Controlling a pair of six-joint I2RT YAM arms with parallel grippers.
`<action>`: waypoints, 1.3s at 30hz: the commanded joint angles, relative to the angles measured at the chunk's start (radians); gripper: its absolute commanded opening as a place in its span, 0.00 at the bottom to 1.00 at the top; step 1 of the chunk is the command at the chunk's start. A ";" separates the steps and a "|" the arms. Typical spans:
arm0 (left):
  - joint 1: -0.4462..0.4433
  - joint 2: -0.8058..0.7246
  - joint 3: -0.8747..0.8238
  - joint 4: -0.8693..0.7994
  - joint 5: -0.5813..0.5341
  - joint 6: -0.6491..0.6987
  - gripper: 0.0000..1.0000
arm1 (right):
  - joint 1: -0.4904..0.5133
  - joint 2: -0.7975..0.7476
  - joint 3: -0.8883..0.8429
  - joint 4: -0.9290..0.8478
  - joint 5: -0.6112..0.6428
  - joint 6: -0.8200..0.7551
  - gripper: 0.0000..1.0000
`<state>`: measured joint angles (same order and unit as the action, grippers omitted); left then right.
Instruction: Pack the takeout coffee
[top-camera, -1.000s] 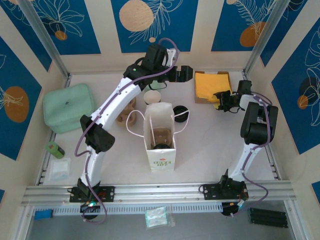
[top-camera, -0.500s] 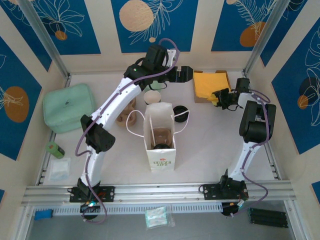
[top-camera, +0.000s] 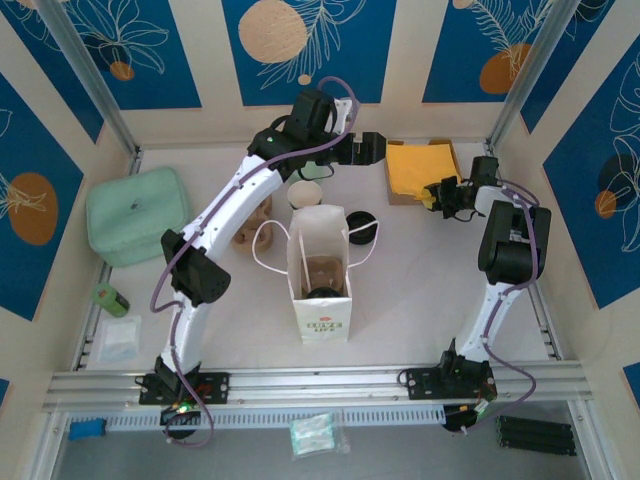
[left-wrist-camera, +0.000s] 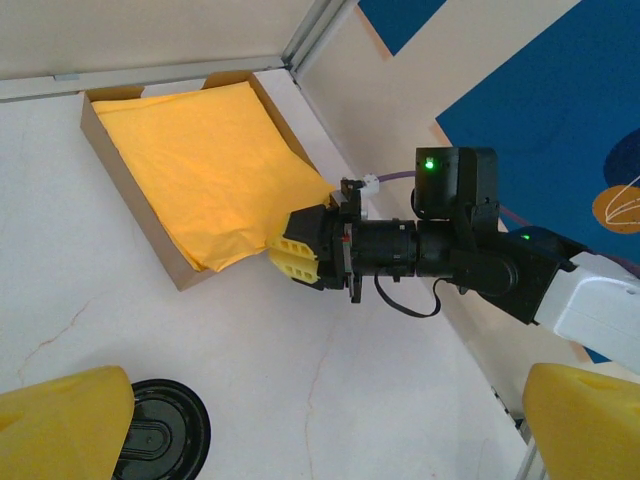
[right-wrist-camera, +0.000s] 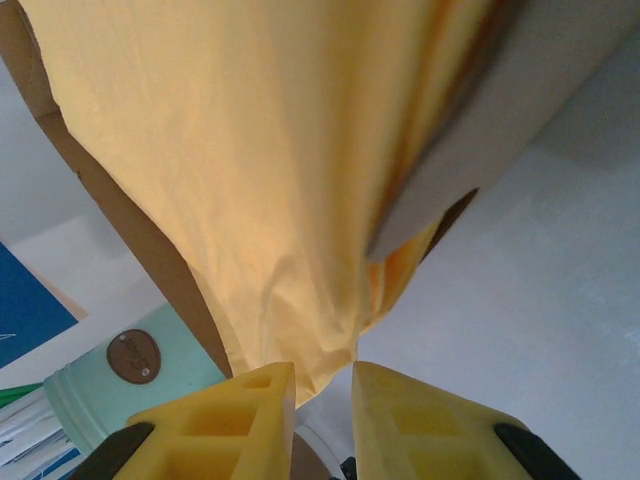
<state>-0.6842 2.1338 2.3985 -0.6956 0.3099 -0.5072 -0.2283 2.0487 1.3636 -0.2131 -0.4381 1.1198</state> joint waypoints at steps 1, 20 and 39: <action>-0.010 -0.009 0.034 -0.005 0.013 0.005 1.00 | 0.012 0.025 0.017 0.001 -0.027 0.017 0.22; -0.012 -0.013 0.035 -0.005 0.004 0.006 0.99 | 0.009 0.021 0.038 0.053 -0.082 0.036 0.00; -0.017 -0.004 0.034 -0.001 0.004 0.002 0.99 | 0.002 -0.090 -0.041 0.100 -0.109 0.048 0.00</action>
<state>-0.6861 2.1338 2.3985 -0.6956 0.3099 -0.5076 -0.2230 2.0041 1.3598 -0.1204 -0.5106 1.1595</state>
